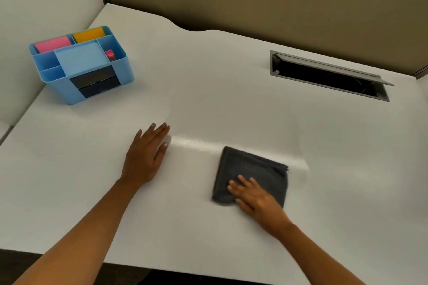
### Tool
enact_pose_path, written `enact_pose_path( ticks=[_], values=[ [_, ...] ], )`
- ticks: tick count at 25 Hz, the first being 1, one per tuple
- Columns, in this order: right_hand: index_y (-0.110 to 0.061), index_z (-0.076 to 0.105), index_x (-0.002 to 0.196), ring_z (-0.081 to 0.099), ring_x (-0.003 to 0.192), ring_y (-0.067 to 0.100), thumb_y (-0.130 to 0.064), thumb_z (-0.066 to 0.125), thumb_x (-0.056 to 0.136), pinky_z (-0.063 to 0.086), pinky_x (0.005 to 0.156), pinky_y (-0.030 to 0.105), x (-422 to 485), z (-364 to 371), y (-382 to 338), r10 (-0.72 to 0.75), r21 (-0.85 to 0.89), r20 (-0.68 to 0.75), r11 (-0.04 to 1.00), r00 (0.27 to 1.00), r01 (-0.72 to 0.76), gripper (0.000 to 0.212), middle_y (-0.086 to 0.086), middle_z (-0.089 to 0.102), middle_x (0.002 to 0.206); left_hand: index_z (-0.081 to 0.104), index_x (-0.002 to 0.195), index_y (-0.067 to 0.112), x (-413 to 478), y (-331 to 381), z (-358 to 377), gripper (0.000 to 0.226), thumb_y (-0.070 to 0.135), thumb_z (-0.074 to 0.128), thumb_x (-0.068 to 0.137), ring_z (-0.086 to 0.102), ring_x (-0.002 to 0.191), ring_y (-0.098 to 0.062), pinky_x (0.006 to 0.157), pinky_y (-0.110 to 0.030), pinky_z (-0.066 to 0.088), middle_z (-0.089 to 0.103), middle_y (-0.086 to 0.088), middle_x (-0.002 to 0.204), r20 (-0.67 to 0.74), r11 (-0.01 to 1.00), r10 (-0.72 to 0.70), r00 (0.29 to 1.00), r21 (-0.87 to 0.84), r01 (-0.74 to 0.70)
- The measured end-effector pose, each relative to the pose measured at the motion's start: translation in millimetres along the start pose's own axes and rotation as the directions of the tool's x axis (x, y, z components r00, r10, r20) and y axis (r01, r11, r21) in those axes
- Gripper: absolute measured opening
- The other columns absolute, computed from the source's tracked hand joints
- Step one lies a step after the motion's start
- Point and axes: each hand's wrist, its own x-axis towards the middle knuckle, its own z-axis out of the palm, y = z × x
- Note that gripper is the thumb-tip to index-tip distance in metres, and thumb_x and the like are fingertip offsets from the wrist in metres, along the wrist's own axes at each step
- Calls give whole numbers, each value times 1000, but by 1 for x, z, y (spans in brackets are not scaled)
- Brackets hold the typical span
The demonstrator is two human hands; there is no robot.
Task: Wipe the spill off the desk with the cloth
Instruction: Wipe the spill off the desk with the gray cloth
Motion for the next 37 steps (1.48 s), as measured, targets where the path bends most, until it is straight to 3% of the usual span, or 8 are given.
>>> enact_pose_path(
  ticks=[7,13,17,21,24,27,33,37],
  values=[
    [-32,42,137,6,140,8,-31,45,97,15,114,30,40,-28,40,542,244,-175,833,822,-497,40,-21,23,143,32,147,25,23,30,-5,58,52,17,98,10,148,-14,121,-43,6,27,9,156,112,996,83,990,4,-84],
    [-19,40,139,13,144,11,-29,39,100,-9,114,18,78,27,-48,162,137,-30,978,986,-156,41,-5,36,149,34,147,25,37,75,8,56,50,18,98,11,148,-15,121,-44,3,35,7,153,191,986,167,967,-16,-167],
    [-28,40,139,17,142,1,-36,35,101,-1,118,19,18,28,-36,-47,211,89,977,995,28,39,-16,37,146,33,146,29,36,83,10,52,50,26,99,5,148,-9,122,-43,0,33,11,154,170,987,135,976,-113,-117],
    [-34,49,130,36,135,6,-19,53,94,10,117,20,-38,-14,40,254,255,-95,941,963,-223,40,-20,47,137,38,144,29,35,74,3,49,48,31,99,6,147,-8,121,-38,-3,37,13,151,100,983,83,992,-172,-66],
    [-51,47,123,25,138,-2,-21,54,93,17,116,31,-33,-49,91,579,384,-220,791,785,-476,43,-29,38,137,40,143,28,36,77,3,47,45,34,100,7,147,-8,121,-40,-1,39,11,150,111,981,63,992,-191,-41],
    [-39,51,128,20,143,22,-29,50,96,22,112,35,14,-55,101,703,389,-268,705,659,-593,35,-15,36,143,40,143,29,41,93,13,50,48,31,99,6,147,-6,121,-40,-1,37,12,151,145,977,94,985,-204,-64],
    [-31,41,138,19,143,5,-33,42,98,4,118,22,37,-9,33,342,254,-130,919,931,-303,40,-13,40,146,35,145,32,46,114,35,50,50,29,99,1,145,-1,120,-34,-2,32,13,154,231,968,152,961,-231,-98],
    [-35,41,137,25,140,4,-37,42,97,7,118,21,-19,-25,58,201,221,-34,957,979,-189,40,-19,43,143,35,144,34,52,104,30,51,54,26,98,1,146,0,121,-37,1,32,16,153,198,967,128,972,-243,-78]
  ],
)
